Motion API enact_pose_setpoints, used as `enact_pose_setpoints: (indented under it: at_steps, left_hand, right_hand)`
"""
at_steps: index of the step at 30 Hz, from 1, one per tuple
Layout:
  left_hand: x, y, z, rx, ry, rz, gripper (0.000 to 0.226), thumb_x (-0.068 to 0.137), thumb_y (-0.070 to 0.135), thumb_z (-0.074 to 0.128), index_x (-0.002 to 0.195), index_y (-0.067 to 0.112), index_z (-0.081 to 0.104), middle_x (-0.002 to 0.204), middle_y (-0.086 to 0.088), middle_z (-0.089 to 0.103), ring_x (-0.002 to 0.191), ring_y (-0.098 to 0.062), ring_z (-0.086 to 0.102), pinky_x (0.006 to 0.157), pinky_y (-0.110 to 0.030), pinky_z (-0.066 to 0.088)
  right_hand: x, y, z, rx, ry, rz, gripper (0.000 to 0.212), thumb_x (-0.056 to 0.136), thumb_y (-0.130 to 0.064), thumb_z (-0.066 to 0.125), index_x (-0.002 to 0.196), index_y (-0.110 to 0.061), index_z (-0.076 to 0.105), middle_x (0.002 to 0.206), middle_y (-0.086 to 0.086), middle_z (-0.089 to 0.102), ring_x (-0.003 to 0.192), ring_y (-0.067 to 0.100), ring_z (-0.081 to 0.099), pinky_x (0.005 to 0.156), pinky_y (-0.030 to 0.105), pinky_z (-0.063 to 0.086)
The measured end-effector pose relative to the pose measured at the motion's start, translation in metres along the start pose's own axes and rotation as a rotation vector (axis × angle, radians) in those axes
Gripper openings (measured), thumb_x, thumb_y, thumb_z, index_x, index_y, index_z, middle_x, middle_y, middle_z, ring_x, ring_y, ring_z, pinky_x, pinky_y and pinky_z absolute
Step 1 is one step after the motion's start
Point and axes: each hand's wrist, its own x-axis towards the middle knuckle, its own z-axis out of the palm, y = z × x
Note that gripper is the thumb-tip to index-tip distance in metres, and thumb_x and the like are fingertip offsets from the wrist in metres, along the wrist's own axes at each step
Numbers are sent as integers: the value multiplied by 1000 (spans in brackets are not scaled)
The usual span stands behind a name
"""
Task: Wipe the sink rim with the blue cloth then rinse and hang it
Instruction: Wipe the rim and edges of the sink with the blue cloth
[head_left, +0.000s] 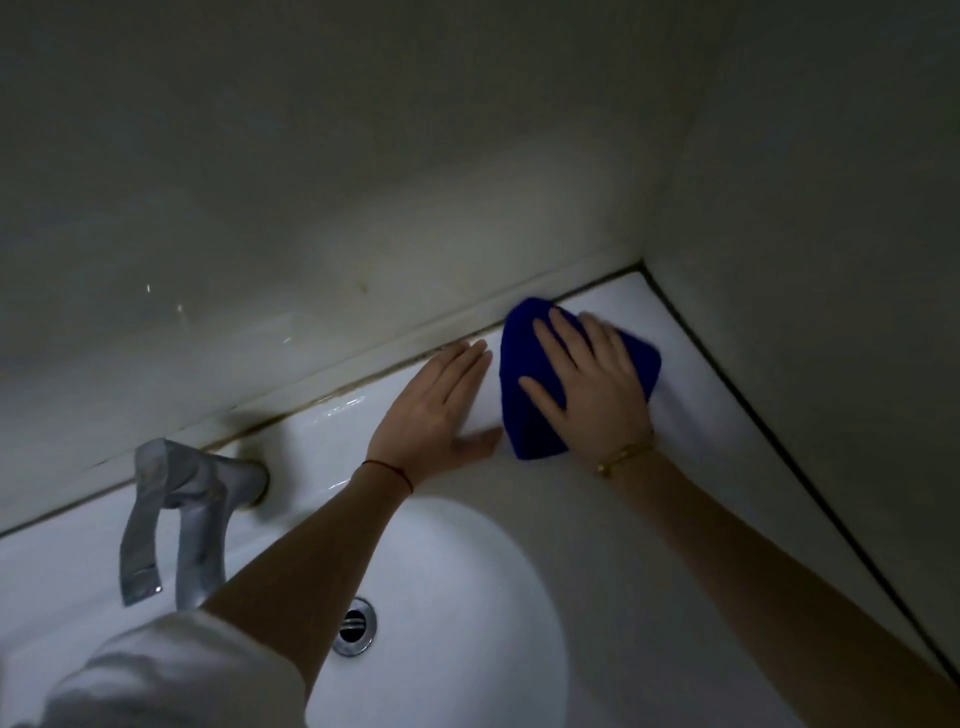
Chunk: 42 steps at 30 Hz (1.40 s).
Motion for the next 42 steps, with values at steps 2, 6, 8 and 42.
enact_pose_setpoints:
  at_steps: [2, 6, 8, 42]
  left_hand:
    - [0, 0, 0, -6, -2, -1, 81, 85, 46, 69, 145, -1, 41, 150, -17, 43, 141, -33, 38, 118, -43, 31]
    - [1, -1, 0, -4, 16, 11, 81, 85, 46, 69, 143, -4, 43, 149, -18, 44, 139, -34, 40, 117, -44, 32]
    - [1, -1, 1, -3, 29, 25, 80, 85, 45, 70, 142, -4, 44, 148, -19, 45, 138, -35, 41, 116, -45, 33]
    - [-2, 1, -1, 52, -6, 8, 82, 86, 46, 69, 144, -3, 41, 150, -20, 42, 140, -37, 37, 118, -45, 31]
  right_hand:
    - [3, 23, -2, -53, -7, -72, 64, 99, -56, 23, 148, -16, 34, 152, 6, 38, 135, 33, 37, 114, 45, 25]
    - [8, 32, -5, -38, 89, 287, 60, 100, -49, 27, 147, -12, 36, 150, 11, 41, 134, 36, 37, 112, 48, 26]
    - [5, 2, -3, 29, 91, 323, 59, 100, -47, 27, 147, -12, 35, 151, 11, 39, 137, 35, 34, 115, 48, 21]
    - [-144, -34, 17, 77, -152, -27, 65, 98, -55, 33, 150, -18, 29, 158, 2, 25, 147, 28, 17, 121, 45, 12]
